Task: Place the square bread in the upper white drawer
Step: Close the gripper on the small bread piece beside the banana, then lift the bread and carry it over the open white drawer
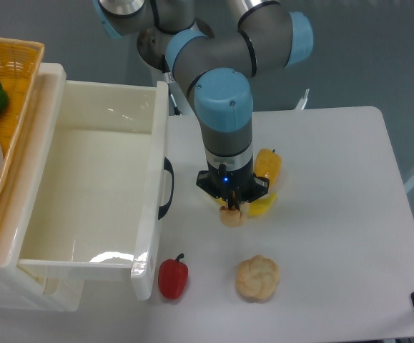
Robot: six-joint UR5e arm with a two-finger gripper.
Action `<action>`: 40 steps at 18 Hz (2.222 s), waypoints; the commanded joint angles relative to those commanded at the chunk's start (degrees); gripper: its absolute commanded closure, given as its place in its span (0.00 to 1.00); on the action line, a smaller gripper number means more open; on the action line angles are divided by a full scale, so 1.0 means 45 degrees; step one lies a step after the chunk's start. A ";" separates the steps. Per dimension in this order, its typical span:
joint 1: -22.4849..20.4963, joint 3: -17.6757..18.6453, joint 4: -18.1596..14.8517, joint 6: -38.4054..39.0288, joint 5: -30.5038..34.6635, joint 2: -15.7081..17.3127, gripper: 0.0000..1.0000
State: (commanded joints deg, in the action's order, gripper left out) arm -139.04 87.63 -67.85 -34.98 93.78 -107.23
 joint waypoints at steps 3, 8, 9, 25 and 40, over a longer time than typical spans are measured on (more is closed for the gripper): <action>-0.0039 -0.0213 -0.0020 0.0058 0.0000 0.0019 1.00; -0.0214 -0.0332 -0.0039 0.0253 -0.0116 0.0078 1.00; -0.0254 -0.0332 -0.0039 0.0351 -0.0233 0.0194 1.00; -0.0879 -0.0449 -0.0683 0.4001 -0.3395 0.2831 1.00; 0.0916 -0.0254 -0.0664 0.5293 -0.5137 0.3536 0.86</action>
State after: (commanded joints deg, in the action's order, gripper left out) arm -134.92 86.48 -70.84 -11.16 70.66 -91.32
